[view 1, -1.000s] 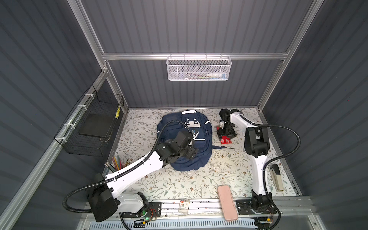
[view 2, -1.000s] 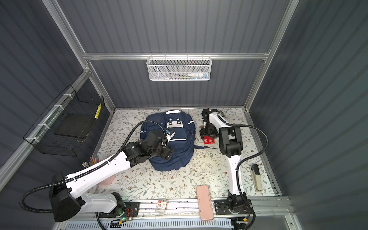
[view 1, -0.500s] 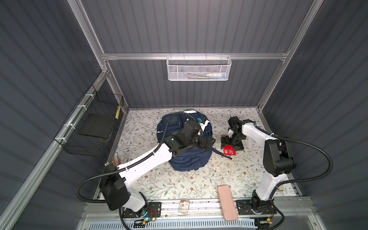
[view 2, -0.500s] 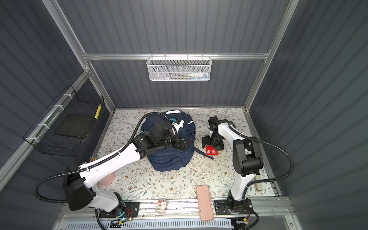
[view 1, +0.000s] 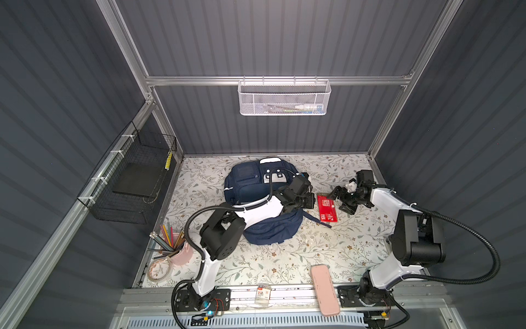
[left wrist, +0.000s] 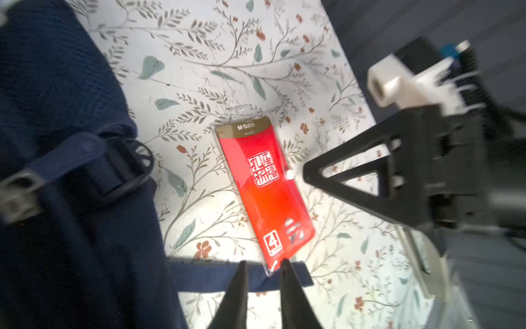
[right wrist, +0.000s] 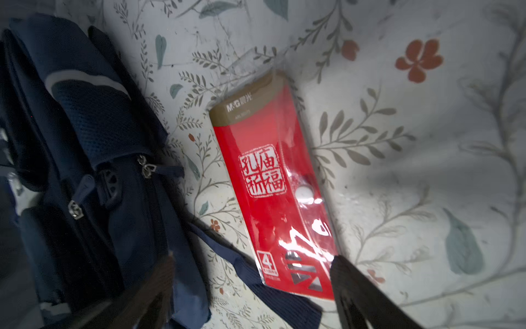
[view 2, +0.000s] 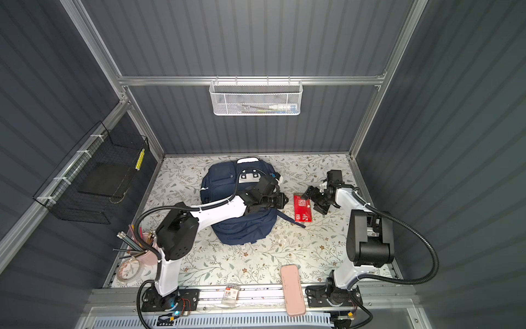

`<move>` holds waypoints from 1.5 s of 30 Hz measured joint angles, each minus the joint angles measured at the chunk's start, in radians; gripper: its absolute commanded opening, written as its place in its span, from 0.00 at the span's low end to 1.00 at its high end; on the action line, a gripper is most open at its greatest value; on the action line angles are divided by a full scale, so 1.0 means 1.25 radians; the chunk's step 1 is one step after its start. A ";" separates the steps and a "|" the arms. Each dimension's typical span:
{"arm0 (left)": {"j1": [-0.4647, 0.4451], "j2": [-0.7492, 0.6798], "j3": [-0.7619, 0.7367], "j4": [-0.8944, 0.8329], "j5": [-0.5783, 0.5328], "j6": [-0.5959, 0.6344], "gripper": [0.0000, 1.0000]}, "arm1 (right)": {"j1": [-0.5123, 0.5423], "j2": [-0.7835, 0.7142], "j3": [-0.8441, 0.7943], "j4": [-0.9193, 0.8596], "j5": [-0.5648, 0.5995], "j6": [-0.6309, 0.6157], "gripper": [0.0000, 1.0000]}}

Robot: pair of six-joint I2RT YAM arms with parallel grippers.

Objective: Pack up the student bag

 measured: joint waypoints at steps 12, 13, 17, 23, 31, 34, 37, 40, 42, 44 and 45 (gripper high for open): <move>-0.036 0.248 0.226 -0.103 -0.046 0.036 0.00 | -0.032 0.097 0.018 0.001 0.017 -0.019 0.74; -0.036 0.250 0.230 -0.108 -0.052 0.038 0.00 | -0.032 0.102 0.017 0.003 0.017 -0.018 0.73; -0.036 0.251 0.235 -0.122 -0.091 0.046 0.00 | -0.032 0.105 0.010 0.021 0.005 -0.015 0.70; -0.036 0.253 0.234 -0.108 -0.103 0.048 0.00 | -0.027 0.110 0.005 0.027 -0.027 -0.020 0.67; -0.036 0.268 0.245 -0.090 -0.097 0.045 0.00 | -0.020 0.151 0.045 0.016 -0.082 -0.043 0.66; -0.026 0.268 0.236 -0.067 -0.091 0.037 0.00 | -0.023 0.157 0.031 0.062 -0.122 -0.032 0.64; -0.021 0.267 0.223 -0.041 -0.090 0.029 0.00 | -0.026 0.156 0.013 0.104 -0.140 -0.023 0.61; -0.016 0.267 0.219 -0.026 -0.088 0.023 0.00 | -0.038 0.154 -0.022 0.178 -0.183 0.005 0.59; -0.016 0.268 0.215 -0.008 -0.080 0.019 0.00 | -0.036 0.154 -0.040 0.206 -0.211 0.013 0.59; -0.016 0.267 0.207 0.010 -0.079 0.016 0.00 | -0.034 0.150 -0.061 0.231 -0.234 0.018 0.58; -0.016 0.265 0.201 0.018 -0.079 0.014 0.00 | -0.035 0.148 -0.072 0.247 -0.244 0.023 0.56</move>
